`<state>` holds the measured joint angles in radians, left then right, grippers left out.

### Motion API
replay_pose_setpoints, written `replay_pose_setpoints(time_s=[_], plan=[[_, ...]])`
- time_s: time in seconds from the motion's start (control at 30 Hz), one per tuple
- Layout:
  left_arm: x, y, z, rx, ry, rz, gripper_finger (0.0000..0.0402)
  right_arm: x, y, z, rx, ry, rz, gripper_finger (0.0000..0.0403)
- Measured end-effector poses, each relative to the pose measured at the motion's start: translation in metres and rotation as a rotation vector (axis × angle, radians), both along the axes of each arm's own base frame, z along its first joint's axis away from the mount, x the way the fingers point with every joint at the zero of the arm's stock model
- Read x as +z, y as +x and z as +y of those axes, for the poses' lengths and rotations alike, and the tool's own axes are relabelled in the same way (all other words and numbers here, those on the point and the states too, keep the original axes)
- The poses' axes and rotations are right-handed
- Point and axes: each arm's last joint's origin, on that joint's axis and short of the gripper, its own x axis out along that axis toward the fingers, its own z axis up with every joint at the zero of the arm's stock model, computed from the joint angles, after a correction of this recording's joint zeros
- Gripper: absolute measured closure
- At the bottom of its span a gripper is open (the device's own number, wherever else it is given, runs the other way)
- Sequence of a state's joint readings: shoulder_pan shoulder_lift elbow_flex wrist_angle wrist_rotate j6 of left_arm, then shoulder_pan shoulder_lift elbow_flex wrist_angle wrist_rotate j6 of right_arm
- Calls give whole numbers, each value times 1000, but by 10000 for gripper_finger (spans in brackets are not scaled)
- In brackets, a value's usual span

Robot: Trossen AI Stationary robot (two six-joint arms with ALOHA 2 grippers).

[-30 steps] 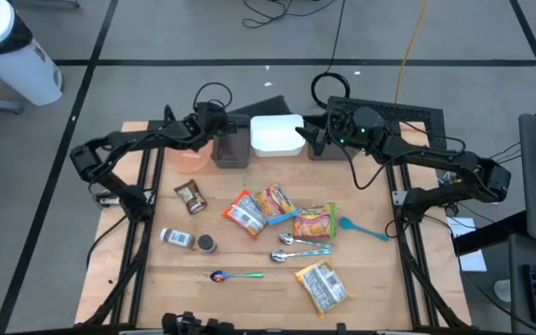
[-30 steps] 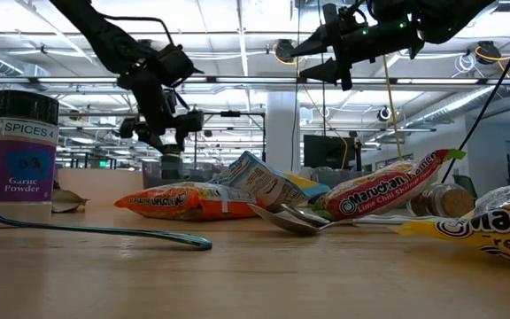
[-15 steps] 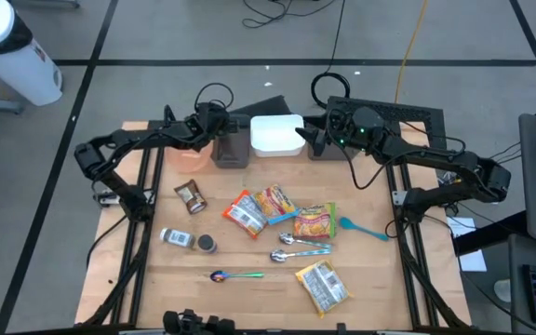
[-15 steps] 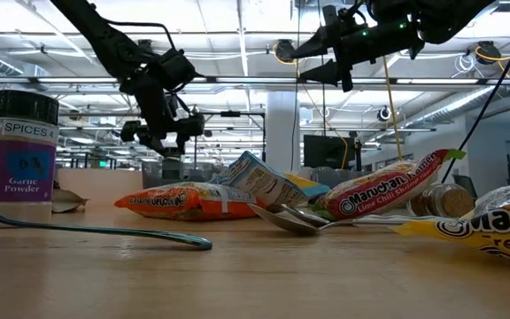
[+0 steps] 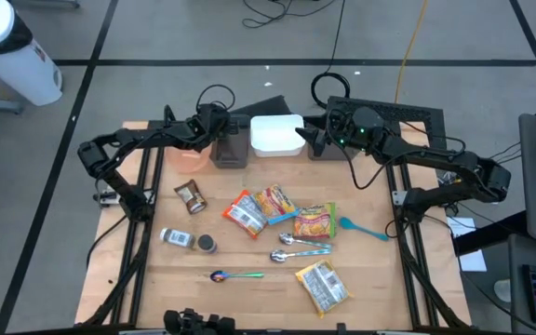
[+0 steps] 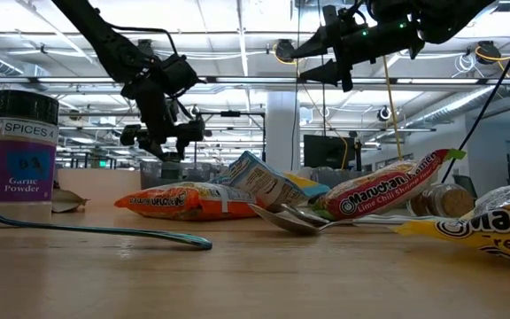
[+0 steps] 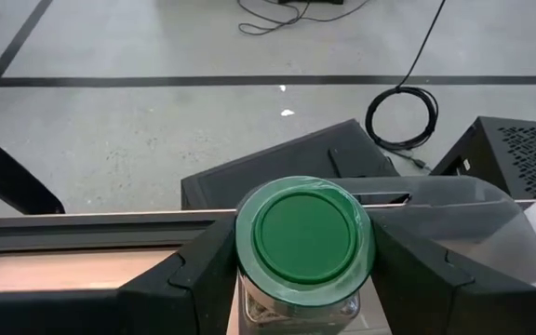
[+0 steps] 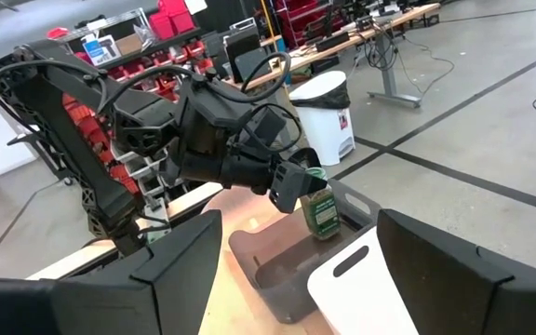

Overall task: Pick & Place Food Item
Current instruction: Put the green seasoning bottle into the left black bin

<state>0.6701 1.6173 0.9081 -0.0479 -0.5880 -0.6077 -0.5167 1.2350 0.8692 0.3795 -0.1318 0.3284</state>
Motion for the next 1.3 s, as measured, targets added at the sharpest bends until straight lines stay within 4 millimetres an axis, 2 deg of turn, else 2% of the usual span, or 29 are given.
replay_pose_setpoints(time_s=[0.57, 0.87, 1.03, 1.3], plan=[[1, -1, 1, 16, 21, 14, 191, 0, 0, 0, 0, 1, 2, 124], [-13, 9, 3, -11, 5, 3, 191, 0, 0, 0, 0, 2, 3, 124], [-14, 12, 0, -8, 14, 14, 175, -1, 0, 0, 1, 2, 4, 124], [-15, 12, -1, -29, 12, 36, 179, -1, 0, 0, 1, 2, 4, 124]])
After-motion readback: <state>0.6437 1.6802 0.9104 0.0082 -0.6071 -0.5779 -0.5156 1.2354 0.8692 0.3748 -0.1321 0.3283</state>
